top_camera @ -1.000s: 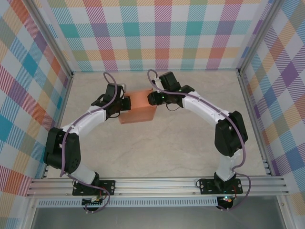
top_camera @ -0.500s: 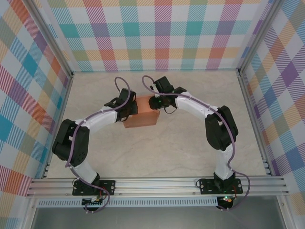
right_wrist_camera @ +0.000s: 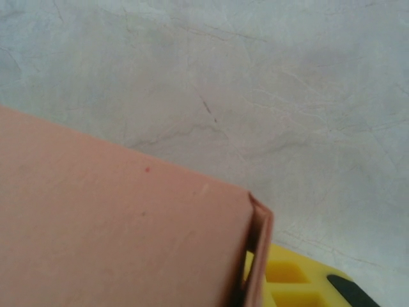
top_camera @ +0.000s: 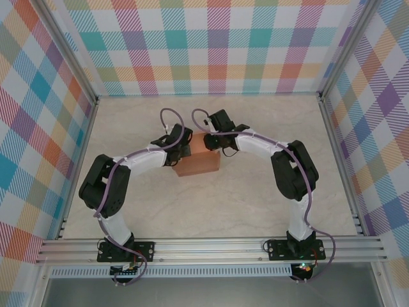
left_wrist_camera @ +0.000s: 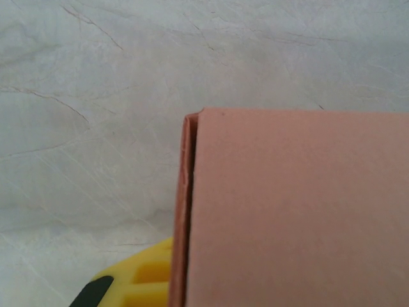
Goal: Fold the paper box
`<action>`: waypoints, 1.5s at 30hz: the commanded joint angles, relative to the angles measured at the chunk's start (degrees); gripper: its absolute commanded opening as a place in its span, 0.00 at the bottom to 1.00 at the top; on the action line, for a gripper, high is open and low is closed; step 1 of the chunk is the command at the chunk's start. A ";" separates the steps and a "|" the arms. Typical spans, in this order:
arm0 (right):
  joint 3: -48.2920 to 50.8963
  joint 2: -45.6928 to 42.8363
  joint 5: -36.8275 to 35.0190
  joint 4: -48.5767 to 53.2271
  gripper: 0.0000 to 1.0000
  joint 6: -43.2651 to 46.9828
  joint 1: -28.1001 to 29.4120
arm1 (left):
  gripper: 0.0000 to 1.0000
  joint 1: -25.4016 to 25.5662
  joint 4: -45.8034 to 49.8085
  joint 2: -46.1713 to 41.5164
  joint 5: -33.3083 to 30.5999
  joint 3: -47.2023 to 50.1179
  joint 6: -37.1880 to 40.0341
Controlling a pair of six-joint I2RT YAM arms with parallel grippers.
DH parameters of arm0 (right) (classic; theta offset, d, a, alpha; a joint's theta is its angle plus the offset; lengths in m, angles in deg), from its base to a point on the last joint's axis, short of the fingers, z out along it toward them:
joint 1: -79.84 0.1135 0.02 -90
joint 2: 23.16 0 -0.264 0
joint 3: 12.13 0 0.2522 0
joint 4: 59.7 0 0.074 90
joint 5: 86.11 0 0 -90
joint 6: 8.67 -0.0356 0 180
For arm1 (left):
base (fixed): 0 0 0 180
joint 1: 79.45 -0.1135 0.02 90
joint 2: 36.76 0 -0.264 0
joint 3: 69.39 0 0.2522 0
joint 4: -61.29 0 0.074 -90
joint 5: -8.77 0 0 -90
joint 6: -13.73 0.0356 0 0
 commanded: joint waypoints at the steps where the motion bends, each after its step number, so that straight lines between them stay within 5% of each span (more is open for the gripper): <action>1: 6.06 0.86 -8.09 -9.72 0.26 0.06 -0.17 | 0.00 4.65 -5.32 0.40 0.66 -0.44 -4.67; 17: 12.99 0.85 -13.84 -13.42 0.19 -3.24 -2.39 | 0.00 9.95 -3.52 3.68 -11.84 -2.19 -10.89; 21: 12.07 0.31 -3.40 -13.02 0.38 -2.75 -3.58 | 0.00 10.35 -1.96 4.13 -11.30 -2.45 -12.26; 26: 14.18 -3.42 9.97 -13.57 0.45 2.89 -4.87 | 0.00 10.28 0.01 3.61 -13.83 -2.46 -12.04; 45: 20.37 -14.41 30.82 -9.91 0.60 16.66 -11.04 | 0.00 8.99 2.38 5.60 -12.04 -4.39 -8.91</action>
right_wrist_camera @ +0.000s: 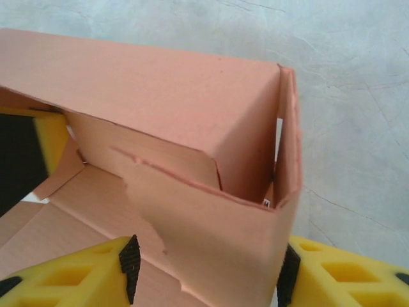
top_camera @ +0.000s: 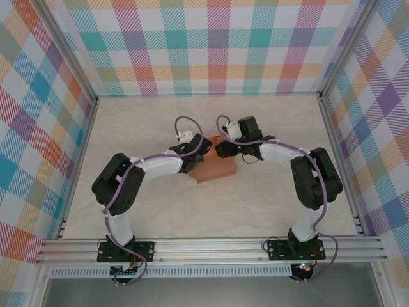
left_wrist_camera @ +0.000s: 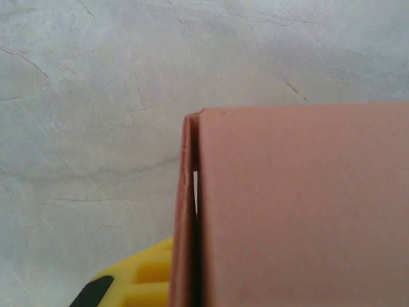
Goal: Fold the paper box
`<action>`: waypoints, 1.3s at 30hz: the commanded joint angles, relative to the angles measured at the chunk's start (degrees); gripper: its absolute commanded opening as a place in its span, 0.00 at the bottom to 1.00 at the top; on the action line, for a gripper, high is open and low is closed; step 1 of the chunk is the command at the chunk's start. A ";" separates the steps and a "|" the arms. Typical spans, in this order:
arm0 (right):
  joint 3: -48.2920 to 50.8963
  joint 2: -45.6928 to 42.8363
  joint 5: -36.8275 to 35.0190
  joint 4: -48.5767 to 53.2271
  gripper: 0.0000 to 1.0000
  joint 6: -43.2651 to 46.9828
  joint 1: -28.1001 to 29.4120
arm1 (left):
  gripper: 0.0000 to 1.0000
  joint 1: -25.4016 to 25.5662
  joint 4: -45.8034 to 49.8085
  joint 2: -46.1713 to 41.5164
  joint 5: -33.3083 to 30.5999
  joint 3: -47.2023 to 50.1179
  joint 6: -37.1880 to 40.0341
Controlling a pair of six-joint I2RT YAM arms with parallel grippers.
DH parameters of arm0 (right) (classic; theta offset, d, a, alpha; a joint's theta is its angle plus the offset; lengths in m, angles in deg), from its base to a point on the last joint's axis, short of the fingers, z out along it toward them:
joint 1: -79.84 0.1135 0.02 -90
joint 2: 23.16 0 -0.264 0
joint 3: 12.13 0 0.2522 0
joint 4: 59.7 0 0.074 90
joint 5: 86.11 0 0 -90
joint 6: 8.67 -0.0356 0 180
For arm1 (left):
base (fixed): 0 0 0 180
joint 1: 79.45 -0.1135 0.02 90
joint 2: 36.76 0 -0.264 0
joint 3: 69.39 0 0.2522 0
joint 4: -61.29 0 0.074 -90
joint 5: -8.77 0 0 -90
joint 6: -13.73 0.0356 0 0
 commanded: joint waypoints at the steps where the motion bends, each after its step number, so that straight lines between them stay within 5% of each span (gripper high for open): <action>1: -0.29 -2.68 10.43 4.04 0.60 7.72 -1.06 | 0.00 -0.17 1.18 0.82 0.11 -1.91 0.66; 24: -1.00 -3.53 18.98 6.49 0.59 10.74 -12.52 | 0.00 -0.39 0.74 -0.04 1.76 -0.80 1.63; 39: -10.11 3.86 23.15 13.27 0.54 11.09 -12.48 | 0.00 -0.39 -0.06 -0.35 2.16 0.17 1.55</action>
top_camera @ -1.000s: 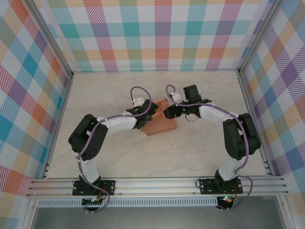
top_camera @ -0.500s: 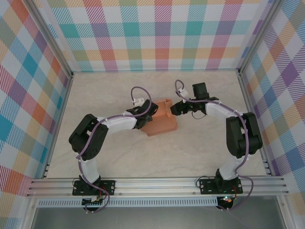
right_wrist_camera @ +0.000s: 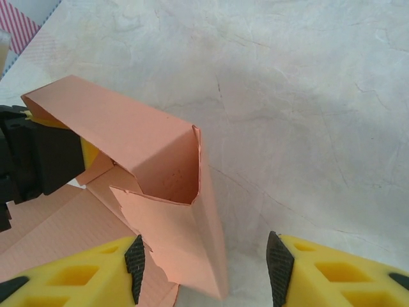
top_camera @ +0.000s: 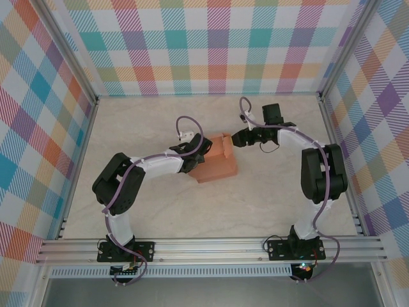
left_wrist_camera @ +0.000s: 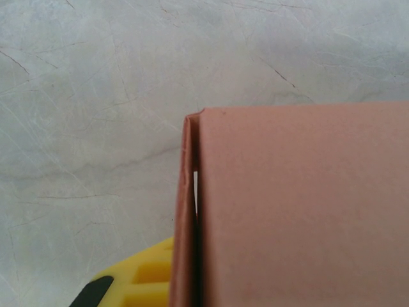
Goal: Fold the paper box
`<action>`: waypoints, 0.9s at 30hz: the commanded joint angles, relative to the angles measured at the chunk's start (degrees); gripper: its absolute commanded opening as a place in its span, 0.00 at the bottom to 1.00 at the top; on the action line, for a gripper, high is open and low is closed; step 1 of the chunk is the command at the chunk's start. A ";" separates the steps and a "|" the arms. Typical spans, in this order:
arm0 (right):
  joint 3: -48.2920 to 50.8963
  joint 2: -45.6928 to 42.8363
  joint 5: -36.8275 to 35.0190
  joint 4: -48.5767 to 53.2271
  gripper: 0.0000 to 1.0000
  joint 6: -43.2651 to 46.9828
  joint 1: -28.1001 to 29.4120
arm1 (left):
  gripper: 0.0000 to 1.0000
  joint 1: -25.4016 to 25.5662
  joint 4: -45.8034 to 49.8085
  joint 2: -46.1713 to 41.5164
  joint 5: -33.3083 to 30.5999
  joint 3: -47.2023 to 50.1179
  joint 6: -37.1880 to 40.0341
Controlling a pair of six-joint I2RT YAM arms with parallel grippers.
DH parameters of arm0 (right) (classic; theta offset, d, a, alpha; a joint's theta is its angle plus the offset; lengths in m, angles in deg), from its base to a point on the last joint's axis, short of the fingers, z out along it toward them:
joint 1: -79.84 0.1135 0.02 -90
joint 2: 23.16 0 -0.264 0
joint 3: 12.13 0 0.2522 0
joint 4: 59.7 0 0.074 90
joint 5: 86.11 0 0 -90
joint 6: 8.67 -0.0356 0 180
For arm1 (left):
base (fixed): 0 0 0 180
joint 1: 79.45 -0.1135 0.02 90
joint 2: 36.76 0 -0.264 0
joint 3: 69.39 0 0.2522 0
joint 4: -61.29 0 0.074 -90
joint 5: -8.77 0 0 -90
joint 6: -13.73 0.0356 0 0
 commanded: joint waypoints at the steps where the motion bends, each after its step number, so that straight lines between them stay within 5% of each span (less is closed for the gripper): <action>1: -1.76 1.16 4.40 1.87 0.54 0.85 0.92 | 0.00 -0.32 -0.21 -0.66 -0.02 0.52 0.10; 16: 1.30 2.71 3.02 -3.46 0.43 -2.07 5.62 | 0.00 -0.37 -0.17 -0.70 -0.18 0.73 -0.11; 21: 2.84 1.25 -6.15 -5.12 0.37 -2.43 8.21 | 0.00 -0.32 -0.16 -0.53 -0.05 0.65 -0.22; 27: 5.71 0.17 -15.73 -9.76 0.41 -5.10 11.77 | 0.00 -0.33 -0.34 -0.30 0.06 0.43 -0.36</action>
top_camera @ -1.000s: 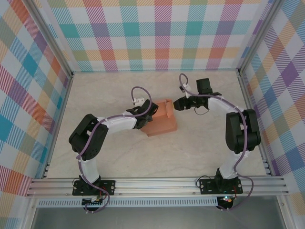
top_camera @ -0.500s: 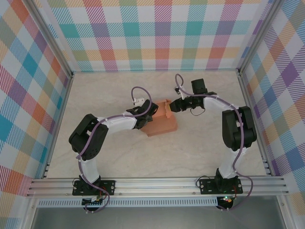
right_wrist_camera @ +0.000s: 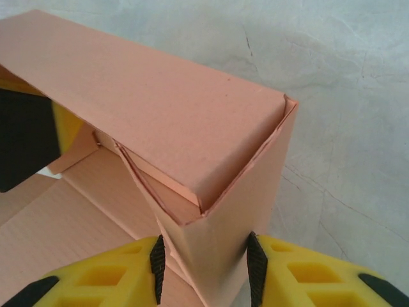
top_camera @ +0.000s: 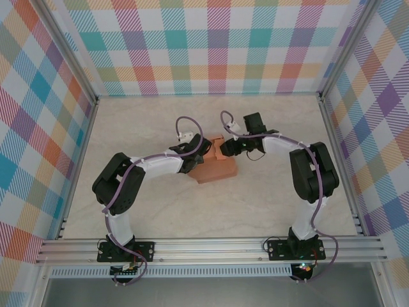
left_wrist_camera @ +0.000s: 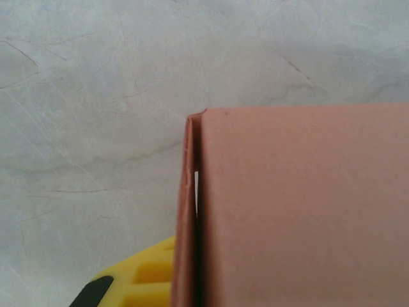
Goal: Fold the paper box
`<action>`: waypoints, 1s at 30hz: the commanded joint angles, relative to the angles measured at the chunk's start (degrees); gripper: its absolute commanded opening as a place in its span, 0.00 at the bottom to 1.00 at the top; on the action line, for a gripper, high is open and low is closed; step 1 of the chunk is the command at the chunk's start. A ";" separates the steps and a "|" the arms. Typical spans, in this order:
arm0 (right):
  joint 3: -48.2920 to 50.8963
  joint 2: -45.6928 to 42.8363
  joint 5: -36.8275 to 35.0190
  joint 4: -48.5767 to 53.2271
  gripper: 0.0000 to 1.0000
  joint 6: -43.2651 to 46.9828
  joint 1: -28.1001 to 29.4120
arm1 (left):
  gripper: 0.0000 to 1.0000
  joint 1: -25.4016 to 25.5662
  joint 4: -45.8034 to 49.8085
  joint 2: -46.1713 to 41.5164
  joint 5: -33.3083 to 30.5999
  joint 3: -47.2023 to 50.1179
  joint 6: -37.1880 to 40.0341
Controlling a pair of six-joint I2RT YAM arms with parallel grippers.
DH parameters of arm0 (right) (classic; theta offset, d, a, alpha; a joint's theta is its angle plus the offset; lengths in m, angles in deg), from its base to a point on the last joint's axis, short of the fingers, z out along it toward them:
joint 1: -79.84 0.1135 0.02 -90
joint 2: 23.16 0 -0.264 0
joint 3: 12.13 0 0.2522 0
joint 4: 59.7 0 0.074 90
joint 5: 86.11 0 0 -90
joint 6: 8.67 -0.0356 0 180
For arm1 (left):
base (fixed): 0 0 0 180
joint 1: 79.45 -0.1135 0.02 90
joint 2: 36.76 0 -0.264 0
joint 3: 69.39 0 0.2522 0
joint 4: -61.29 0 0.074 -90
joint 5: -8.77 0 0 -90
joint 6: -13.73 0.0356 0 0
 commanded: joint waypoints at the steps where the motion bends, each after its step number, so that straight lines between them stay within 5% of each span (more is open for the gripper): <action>1: 1.26 -1.50 -5.36 -3.39 0.40 -1.79 2.11 | 0.00 -0.22 -1.48 -0.31 0.15 0.13 -0.38; 20: 2.05 1.94 -36.01 -9.78 0.32 -16.99 8.89 | 0.00 0.13 -2.64 -0.27 0.95 0.96 -2.41; 30: 1.40 3.50 -48.79 -7.55 0.08 -21.47 10.28 | 0.00 0.49 -1.94 -0.25 1.42 -0.45 -4.88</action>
